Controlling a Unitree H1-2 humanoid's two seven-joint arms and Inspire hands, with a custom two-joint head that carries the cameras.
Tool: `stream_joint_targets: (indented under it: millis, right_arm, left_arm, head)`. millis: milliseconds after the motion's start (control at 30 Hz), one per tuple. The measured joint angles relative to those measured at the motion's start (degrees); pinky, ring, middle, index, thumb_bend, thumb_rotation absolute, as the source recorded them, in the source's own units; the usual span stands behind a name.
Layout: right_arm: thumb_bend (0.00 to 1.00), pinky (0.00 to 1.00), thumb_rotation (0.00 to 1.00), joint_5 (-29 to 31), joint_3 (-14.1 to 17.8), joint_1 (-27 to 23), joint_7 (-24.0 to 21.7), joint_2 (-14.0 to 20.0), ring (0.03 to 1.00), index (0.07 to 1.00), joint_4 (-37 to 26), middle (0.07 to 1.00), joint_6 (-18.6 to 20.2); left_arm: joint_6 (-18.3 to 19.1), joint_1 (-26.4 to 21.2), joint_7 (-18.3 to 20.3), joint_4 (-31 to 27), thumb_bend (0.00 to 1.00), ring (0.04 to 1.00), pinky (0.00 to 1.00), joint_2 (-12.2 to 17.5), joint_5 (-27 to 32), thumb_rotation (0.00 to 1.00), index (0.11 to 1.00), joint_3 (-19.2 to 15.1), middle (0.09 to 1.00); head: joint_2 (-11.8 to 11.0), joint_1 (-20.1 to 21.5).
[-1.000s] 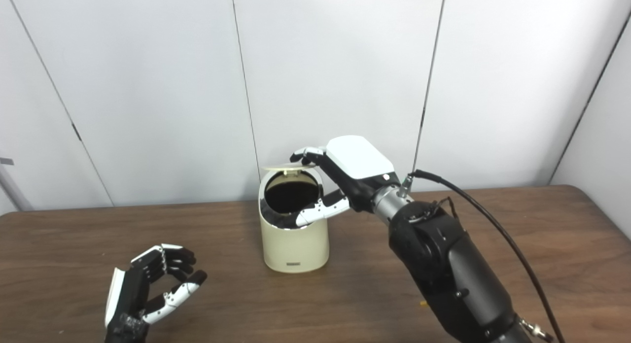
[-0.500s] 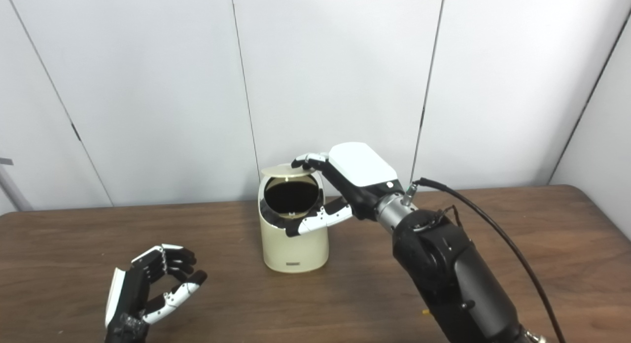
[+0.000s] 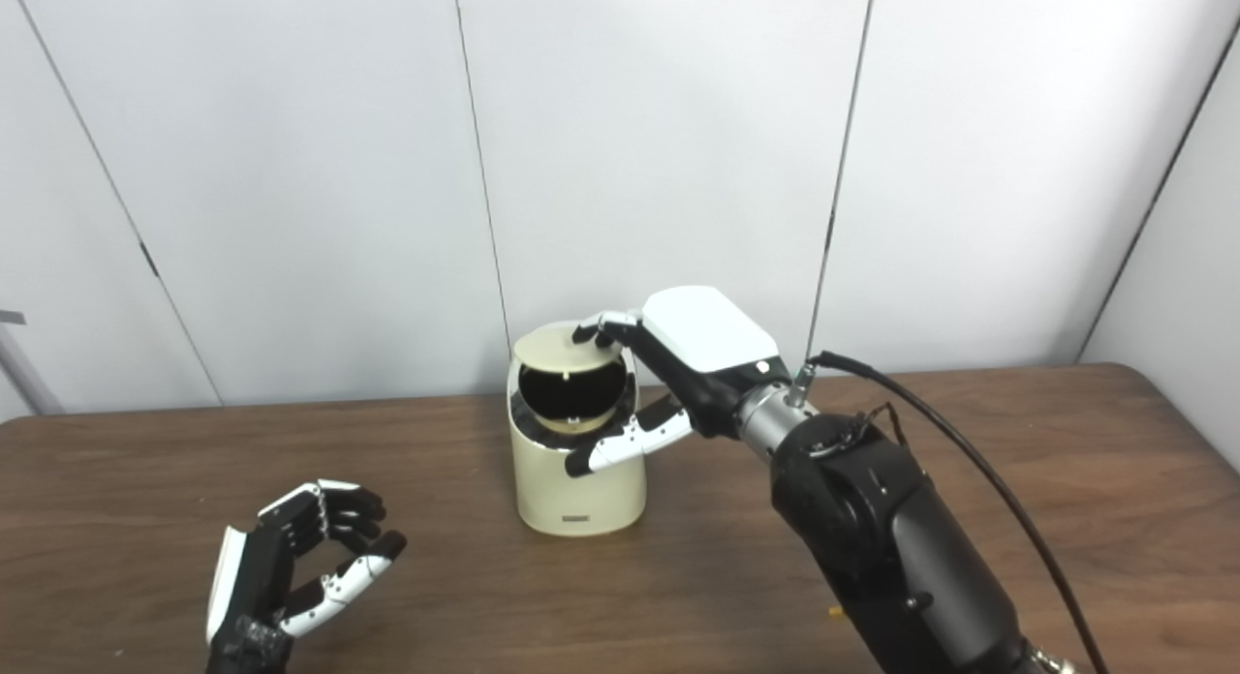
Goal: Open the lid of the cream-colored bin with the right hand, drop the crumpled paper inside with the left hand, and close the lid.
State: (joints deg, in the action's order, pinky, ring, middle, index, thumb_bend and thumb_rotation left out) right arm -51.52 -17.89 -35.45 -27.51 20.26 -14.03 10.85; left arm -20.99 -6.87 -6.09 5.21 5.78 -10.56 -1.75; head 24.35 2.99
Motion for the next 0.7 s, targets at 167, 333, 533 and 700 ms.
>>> stream_joint_targets:
  millis: [167,333,533,700]
  right_arm:
    - [0.99,0.71,0.66,-1.7,-1.7,-0.1,-1.2,1.4,0.749,0.764,0.0,0.764,-2.4]
    - [0.99,0.72,0.68,-3.9,-3.4,-0.6,-2.8,2.6,0.743,0.752,0.4,0.757,-4.8]
    - [0.99,0.72,0.71,-4.9,-3.7,-1.6,-4.0,2.6,0.748,0.748,0.8,0.759,-6.9]
    - [1.00,0.71,0.74,-6.3,-4.4,-1.9,-4.3,3.1,0.742,0.742,0.8,0.754,-9.1]
  left_arm:
    - [0.2,0.1,0.0,-0.3,0.75,0.494,0.40,0.0,0.0,0.27,0.528,0.0,0.543]
    - [0.3,0.3,0.0,-0.5,0.75,0.496,0.40,-0.2,-0.1,0.27,0.531,0.0,0.546]
    - [1.0,0.5,0.0,-0.7,0.75,0.492,0.40,-0.4,-0.1,0.27,0.529,0.0,0.543]
    - [1.1,0.5,0.0,-0.8,0.75,0.489,0.40,-0.5,-0.1,0.27,0.528,0.1,0.541]
  head:
    - [0.3,0.0]
    - [0.3,-0.1]
    - [0.4,-0.1]
    - [0.4,-0.1]
